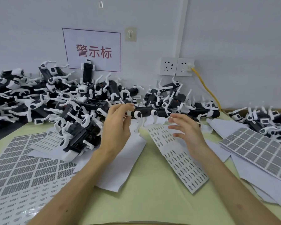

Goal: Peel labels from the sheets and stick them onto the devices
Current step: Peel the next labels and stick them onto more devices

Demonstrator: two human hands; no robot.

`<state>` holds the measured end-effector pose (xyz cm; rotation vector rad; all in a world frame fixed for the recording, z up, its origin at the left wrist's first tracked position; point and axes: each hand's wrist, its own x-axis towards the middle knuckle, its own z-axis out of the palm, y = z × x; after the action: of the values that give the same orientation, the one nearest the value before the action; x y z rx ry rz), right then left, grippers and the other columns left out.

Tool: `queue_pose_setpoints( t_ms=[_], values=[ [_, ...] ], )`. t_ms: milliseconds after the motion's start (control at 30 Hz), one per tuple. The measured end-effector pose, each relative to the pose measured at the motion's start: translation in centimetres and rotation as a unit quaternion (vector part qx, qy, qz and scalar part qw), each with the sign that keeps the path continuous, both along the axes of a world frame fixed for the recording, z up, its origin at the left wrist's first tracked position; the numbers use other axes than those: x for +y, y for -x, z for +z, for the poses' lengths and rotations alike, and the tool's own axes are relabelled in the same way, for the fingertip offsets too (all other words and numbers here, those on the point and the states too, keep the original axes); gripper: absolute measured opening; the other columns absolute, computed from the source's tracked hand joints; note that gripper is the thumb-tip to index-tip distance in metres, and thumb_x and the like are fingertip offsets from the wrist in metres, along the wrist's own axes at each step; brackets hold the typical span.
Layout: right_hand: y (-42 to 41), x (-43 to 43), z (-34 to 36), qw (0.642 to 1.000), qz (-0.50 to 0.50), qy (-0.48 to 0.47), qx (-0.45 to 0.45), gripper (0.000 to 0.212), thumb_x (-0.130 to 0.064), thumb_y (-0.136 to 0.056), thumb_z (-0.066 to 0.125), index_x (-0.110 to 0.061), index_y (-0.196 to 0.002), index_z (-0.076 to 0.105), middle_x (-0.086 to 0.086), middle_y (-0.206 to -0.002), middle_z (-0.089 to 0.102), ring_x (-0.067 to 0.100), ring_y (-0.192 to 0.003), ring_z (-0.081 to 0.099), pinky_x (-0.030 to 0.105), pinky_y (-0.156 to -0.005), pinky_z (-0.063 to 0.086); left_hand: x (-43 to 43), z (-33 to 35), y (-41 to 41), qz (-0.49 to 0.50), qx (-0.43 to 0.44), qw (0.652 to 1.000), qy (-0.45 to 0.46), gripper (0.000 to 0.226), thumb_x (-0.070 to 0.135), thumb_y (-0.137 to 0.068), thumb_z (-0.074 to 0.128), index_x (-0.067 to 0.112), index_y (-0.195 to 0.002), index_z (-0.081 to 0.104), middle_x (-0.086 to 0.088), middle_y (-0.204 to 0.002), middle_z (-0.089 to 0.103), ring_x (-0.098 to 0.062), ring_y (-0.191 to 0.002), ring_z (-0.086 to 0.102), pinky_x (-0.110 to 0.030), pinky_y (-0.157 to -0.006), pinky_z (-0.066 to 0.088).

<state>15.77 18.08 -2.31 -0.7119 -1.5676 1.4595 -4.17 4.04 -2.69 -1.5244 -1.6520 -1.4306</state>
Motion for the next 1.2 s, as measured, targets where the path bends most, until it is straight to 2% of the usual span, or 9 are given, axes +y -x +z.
queue_pose_setpoints(
  t_ms=[333,433,533,633,767,900,1000,1100,1200],
  values=[
    [0.7,-0.5,-0.4,0.992,0.086,-0.081,-0.037,0.057,-0.045,-0.097,0.065,-0.044,-0.15,0.044,-0.025,-0.135,0.055,-0.003,-0.125,0.057,0.036,-0.104,0.05,0.2,-0.2,-1.7,-0.028,0.118,0.984,-0.131,0.028,-0.016,-0.096,0.054,0.009,-0.108,0.057,-0.011,-0.128,0.07,-0.03,-0.126,0.056,-0.033,-0.108,0.048],
    [0.9,-0.7,-0.5,0.992,0.102,-0.069,-0.035,0.051,-0.05,-0.087,0.069,-0.056,-0.133,0.047,-0.017,-0.13,0.054,0.004,-0.131,0.052,0.041,-0.104,0.052,0.4,-0.3,-2.1,-0.036,0.148,0.98,-0.129,0.024,-0.012,-0.099,0.053,0.011,-0.108,0.056,-0.013,-0.126,0.071,-0.031,-0.124,0.056,-0.032,-0.109,0.047],
    [0.9,-0.9,-0.6,0.991,0.102,-0.083,-0.029,0.062,-0.05,-0.086,0.07,-0.051,-0.143,0.046,-0.032,-0.13,0.056,-0.002,-0.121,0.057,0.031,-0.097,0.054,0.5,-0.5,-2.3,-0.064,0.167,0.978,-0.108,0.02,-0.007,-0.1,0.05,0.01,-0.107,0.056,-0.013,-0.126,0.071,-0.031,-0.125,0.055,-0.03,-0.114,0.042],
    [0.6,-0.8,-0.3,0.992,0.095,-0.079,-0.034,0.068,-0.051,-0.082,0.069,-0.044,-0.146,0.05,-0.019,-0.14,0.058,0.004,-0.114,0.065,0.03,-0.091,0.055,0.7,-0.7,-2.6,-0.09,0.168,0.978,-0.088,0.019,-0.007,-0.102,0.047,0.009,-0.105,0.057,-0.014,-0.127,0.071,-0.032,-0.126,0.056,-0.032,-0.112,0.044],
    [0.2,-0.5,-0.2,0.989,0.109,-0.066,-0.068,0.056,-0.059,-0.074,0.072,-0.045,-0.128,0.066,-0.01,-0.132,0.065,0.013,-0.124,0.06,0.038,-0.1,0.048,0.6,-0.8,-2.6,-0.109,0.042,0.991,-0.066,0.03,-0.015,-0.096,0.051,0.014,-0.101,0.057,0.004,-0.131,0.066,-0.017,-0.129,0.059,-0.034,-0.107,0.048],
    [0.4,-0.8,-0.5,0.989,0.114,-0.057,-0.075,0.05,-0.065,-0.071,0.07,-0.024,-0.099,0.074,0.008,-0.098,0.065,0.018,-0.092,0.063,0.027,-0.078,0.047,0.8,-1.0,-2.1,-0.13,-0.086,0.988,-0.006,0.028,-0.007,-0.099,0.053,0.018,-0.113,0.058,0.02,-0.124,0.066,-0.005,-0.117,0.063,-0.029,-0.102,0.053],
    [0.5,-0.5,-0.5,0.992,0.032,-0.09,-0.079,0.048,-0.069,-0.071,0.064,-0.027,-0.09,0.076,0.012,-0.096,0.067,0.016,-0.084,0.063,0.016,-0.064,0.049,0.8,-0.9,-2.2,-0.109,-0.121,0.987,0.015,0.019,0.005,-0.102,0.06,0.017,-0.116,0.06,0.019,-0.114,0.062,-0.007,-0.107,0.063,-0.026,-0.088,0.055],
    [0.2,0.1,-0.5,0.995,-0.036,-0.085,-0.033,0.041,-0.063,-0.077,0.067,-0.029,-0.099,0.072,-0.001,-0.087,0.065,0.008,-0.074,0.059,0.022,-0.062,0.052,0.4,-0.5,-2.5,-0.099,-0.136,0.986,0.004,0.005,0.019,-0.101,0.059,0.02,-0.106,0.061,0.017,-0.104,0.061,-0.011,-0.096,0.063,-0.024,-0.075,0.052],
    [-0.1,0.5,-0.4,0.992,-0.083,-0.091,0.008,0.035,-0.044,-0.083,0.078,-0.027,-0.113,0.067,0.0,-0.101,0.068,0.014,-0.084,0.062,0.031,-0.068,0.055,0.0,-0.1,-2.9,-0.131,-0.156,0.977,0.068,0.02,0.035,-0.1,0.054,0.023,-0.1,0.069,0.016,-0.095,0.069,-0.01,-0.088,0.065,-0.023,-0.072,0.05]
  ],
)
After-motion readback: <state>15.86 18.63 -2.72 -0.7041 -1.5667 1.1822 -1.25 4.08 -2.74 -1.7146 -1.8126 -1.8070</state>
